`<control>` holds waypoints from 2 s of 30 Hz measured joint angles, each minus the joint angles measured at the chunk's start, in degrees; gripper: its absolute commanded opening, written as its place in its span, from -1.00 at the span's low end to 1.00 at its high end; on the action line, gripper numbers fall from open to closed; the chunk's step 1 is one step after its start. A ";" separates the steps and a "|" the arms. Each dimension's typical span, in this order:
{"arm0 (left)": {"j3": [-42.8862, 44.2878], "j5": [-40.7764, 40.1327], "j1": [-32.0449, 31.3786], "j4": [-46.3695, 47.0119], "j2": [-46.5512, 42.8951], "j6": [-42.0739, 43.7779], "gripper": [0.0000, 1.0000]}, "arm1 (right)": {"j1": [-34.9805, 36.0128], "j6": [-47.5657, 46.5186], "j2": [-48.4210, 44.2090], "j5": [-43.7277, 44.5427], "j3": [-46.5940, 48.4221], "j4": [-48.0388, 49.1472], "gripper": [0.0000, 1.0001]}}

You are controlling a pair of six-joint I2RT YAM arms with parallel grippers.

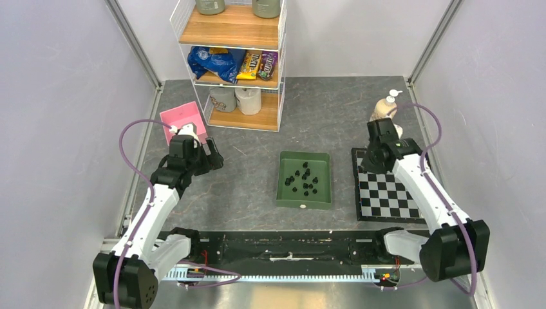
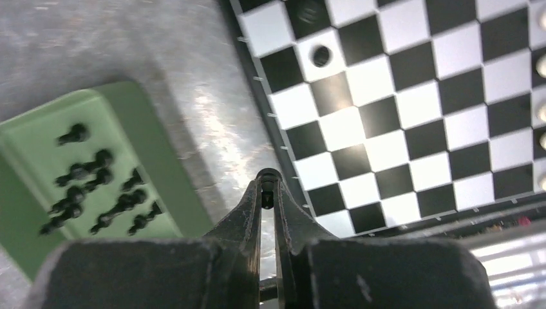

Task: Set up the chess pieces on the board

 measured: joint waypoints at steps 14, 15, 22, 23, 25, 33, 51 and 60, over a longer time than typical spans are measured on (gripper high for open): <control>0.00 0.09 0.00 0.00 0.11 0.00 0.90 | -19.56 -2.80 5.29 -7.56 -10.40 5.35 -0.75; 0.00 0.09 0.00 0.00 0.13 0.00 0.90 | -19.93 -3.02 6.01 -7.85 -10.40 6.19 -0.75; 0.00 0.09 0.00 0.00 0.20 0.00 0.90 | -21.14 -4.09 10.71 -9.53 -10.38 10.38 -0.75; 0.00 0.09 0.00 0.00 0.20 0.00 0.90 | -21.20 -4.24 10.95 -9.64 -10.38 10.64 -0.75; 0.00 0.09 0.00 0.00 0.20 0.00 0.90 | -21.40 -4.52 11.39 -9.75 -10.27 11.17 -0.74; 0.00 0.09 0.00 0.00 0.22 0.00 0.90 | -21.79 -4.96 12.70 -10.12 -9.49 13.00 -0.73; 0.00 0.09 0.00 0.00 0.24 0.00 0.90 | -21.94 -5.31 14.01 -10.67 -8.63 14.45 -0.68; 0.00 0.09 0.00 0.00 0.55 0.00 0.90 | -22.03 -5.79 13.53 -10.60 -8.66 13.66 -0.68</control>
